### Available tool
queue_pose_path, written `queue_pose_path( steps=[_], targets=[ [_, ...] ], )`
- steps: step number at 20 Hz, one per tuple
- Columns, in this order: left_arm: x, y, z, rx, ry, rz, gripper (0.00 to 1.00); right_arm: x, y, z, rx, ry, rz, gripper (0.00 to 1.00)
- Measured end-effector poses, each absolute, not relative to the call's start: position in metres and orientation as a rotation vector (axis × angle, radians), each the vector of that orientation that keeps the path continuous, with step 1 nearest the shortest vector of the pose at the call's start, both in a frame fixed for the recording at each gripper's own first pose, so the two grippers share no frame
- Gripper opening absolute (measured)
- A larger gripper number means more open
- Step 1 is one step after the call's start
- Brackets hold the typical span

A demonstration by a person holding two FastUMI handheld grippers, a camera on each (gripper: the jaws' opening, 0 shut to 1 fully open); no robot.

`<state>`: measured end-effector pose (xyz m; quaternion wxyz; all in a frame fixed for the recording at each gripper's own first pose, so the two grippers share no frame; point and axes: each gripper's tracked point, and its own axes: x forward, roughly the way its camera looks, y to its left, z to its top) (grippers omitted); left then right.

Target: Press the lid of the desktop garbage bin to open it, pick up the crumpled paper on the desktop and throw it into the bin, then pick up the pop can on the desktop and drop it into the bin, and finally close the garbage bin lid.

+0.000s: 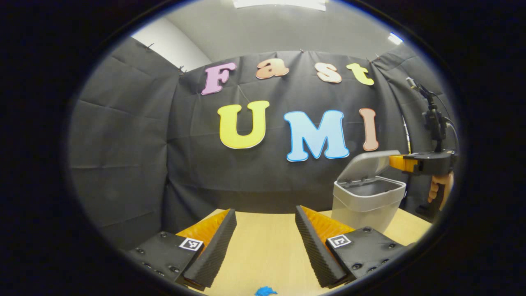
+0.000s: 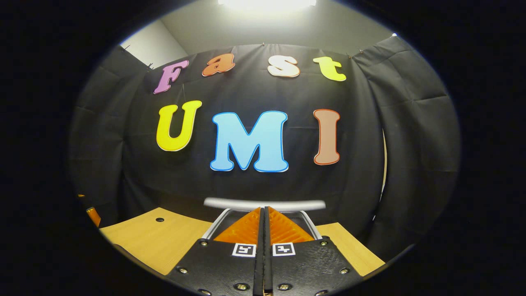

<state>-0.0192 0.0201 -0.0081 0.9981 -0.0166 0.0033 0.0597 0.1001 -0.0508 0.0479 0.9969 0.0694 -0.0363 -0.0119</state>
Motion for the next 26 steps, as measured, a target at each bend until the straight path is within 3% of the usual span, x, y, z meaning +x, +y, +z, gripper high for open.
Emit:
queue_pose_path(
  steps=[3,4,5,15,16,18,20,23,24,26],
  targets=[
    [-0.022,0.021,-0.014,-0.039,0.018,0.120,0.91,0.093,-0.049,0.050,0.140,-0.076,-0.016,0.00],
    [-0.022,0.023,-0.015,-0.039,0.023,0.121,0.98,0.092,-0.049,0.051,0.139,-0.080,-0.015,0.00],
    [-0.022,0.022,-0.016,-0.039,0.029,0.118,0.94,0.090,-0.048,0.051,0.138,-0.081,-0.014,0.00],
    [-0.029,0.023,-0.051,-0.043,0.094,0.090,0.97,0.045,-0.034,0.037,0.118,-0.080,-0.010,0.01],
    [-0.030,0.022,-0.053,-0.036,0.097,0.089,0.97,0.042,-0.033,0.036,0.128,-0.080,-0.011,0.13],
    [-0.031,0.021,-0.058,-0.029,0.104,0.082,0.97,0.035,-0.034,0.036,0.137,-0.089,-0.022,0.25],
    [-0.026,0.019,-0.063,-0.026,0.116,0.072,0.97,0.029,-0.037,0.033,0.131,-0.086,-0.036,0.27],
    [-0.025,0.016,-0.076,-0.024,0.147,0.058,0.98,0.021,-0.039,0.029,0.131,-0.080,-0.045,0.46],
    [-0.026,0.016,-0.081,-0.021,0.154,0.053,0.94,0.017,-0.041,0.027,0.128,-0.079,-0.054,0.60],
    [-0.029,0.014,-0.097,-0.010,0.181,0.041,0.94,0.011,-0.039,0.023,0.122,-0.073,-0.059,0.63]
  ],
)
